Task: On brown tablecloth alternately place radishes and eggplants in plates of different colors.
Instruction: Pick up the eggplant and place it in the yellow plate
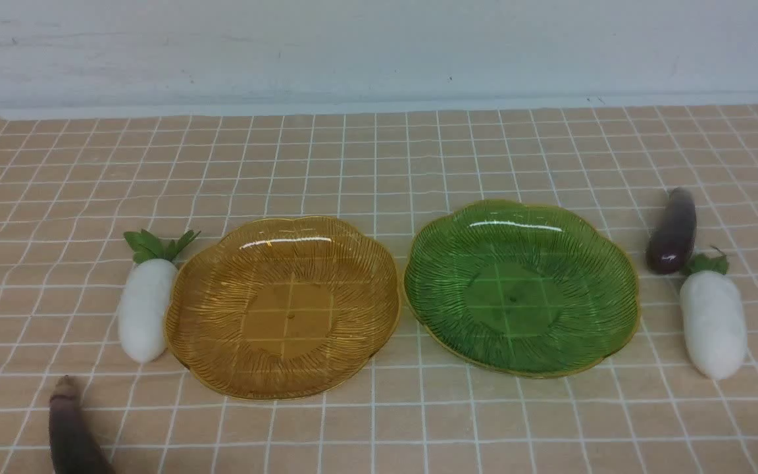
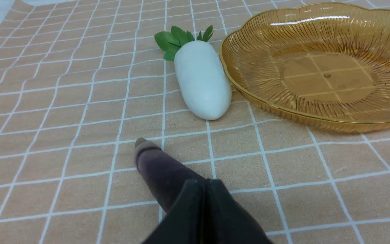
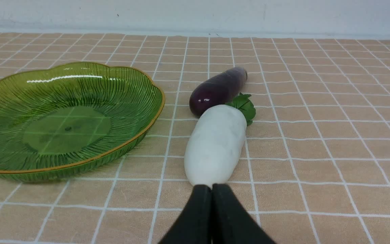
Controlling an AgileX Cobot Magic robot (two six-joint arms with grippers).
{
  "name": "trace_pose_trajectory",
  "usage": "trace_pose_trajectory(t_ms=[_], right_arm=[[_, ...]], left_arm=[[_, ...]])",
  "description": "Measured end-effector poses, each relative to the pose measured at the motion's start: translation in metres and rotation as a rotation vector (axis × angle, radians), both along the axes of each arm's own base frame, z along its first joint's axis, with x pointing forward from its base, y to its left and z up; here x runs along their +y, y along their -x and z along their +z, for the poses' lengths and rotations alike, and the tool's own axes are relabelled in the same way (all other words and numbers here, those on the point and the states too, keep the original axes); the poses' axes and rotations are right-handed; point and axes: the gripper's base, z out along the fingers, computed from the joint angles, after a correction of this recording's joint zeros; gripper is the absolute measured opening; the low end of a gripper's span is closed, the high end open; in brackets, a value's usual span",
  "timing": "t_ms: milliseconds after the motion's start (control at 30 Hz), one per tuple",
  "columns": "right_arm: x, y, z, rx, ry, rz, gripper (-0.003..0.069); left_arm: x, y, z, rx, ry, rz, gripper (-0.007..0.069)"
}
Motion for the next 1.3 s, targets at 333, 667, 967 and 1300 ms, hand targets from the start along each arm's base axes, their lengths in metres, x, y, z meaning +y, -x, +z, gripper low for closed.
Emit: trace_pose_trajectory(t_ms=[333, 667, 967, 1300], right_arm=[[0.000, 0.000, 0.000, 0.000, 0.004, 0.001, -0.0015], [0.000, 0.000, 0.000, 0.000, 0.005, 0.001, -0.0015], [0.000, 0.000, 0.000, 0.000, 0.005, 0.001, -0.0015], [0.000, 0.000, 0.001, -0.008, -0.012, 0.002, -0.0015]], left_arm=[[0.000, 0.000, 0.000, 0.000, 0.000, 0.000, -0.0003], [0.000, 0.000, 0.000, -0.001, -0.001, 0.001, -0.0003], [-0.007, -0.003, 0.013, -0.108, 0.528, 0.048, -0.0003], [0.008, -0.003, 0.046, -0.436, 0.955, 0.159, -0.0003]])
